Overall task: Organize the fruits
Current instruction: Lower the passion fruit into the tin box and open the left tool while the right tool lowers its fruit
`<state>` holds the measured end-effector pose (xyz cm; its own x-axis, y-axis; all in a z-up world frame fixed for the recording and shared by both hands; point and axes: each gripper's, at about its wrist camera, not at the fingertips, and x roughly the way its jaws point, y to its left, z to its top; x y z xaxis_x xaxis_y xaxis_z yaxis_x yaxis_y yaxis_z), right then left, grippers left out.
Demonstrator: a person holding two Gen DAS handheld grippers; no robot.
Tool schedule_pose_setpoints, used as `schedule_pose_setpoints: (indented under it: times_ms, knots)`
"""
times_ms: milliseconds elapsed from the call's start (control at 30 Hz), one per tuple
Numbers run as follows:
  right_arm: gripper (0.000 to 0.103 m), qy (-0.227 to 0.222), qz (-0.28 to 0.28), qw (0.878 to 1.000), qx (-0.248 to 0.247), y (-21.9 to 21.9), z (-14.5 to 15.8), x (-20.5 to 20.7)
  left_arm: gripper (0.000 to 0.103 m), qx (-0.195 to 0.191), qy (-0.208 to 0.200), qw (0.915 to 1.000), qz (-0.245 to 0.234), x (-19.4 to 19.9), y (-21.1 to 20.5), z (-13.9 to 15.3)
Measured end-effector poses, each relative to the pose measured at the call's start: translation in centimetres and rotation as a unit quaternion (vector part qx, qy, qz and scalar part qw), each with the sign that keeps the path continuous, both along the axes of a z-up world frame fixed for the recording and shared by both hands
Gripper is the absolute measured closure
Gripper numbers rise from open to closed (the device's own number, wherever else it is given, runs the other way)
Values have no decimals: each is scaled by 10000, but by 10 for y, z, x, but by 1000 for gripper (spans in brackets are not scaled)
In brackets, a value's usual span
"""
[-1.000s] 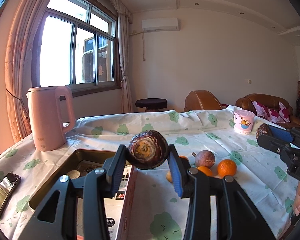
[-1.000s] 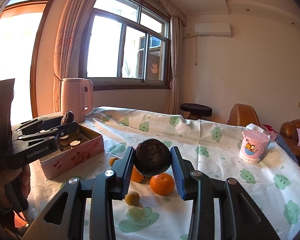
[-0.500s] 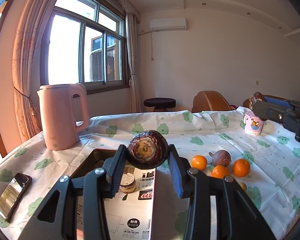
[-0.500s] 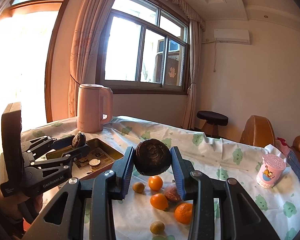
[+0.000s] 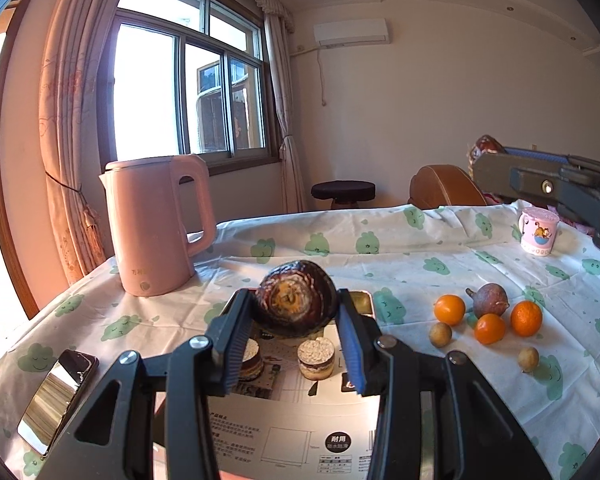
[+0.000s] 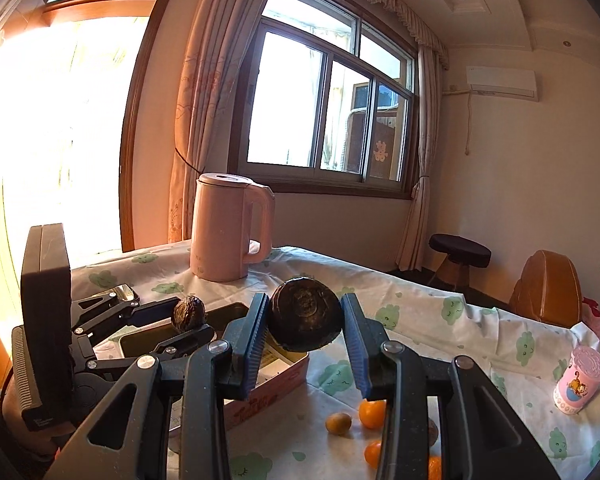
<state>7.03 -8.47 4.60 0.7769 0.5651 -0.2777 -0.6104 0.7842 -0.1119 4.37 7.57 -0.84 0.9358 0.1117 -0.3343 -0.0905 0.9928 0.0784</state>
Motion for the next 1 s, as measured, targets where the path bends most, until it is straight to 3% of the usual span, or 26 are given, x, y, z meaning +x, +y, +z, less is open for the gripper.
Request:
schedule_pose_setpoints:
  times_ms: [400, 1000]
  knots:
    - [64, 393, 246, 9988, -146, 44, -29, 16, 60, 101, 390, 9989, 248, 8, 29, -9]
    - [64, 925, 274, 9946, -371, 72, -68, 32, 60, -75, 1032, 9942, 281, 30, 47, -24]
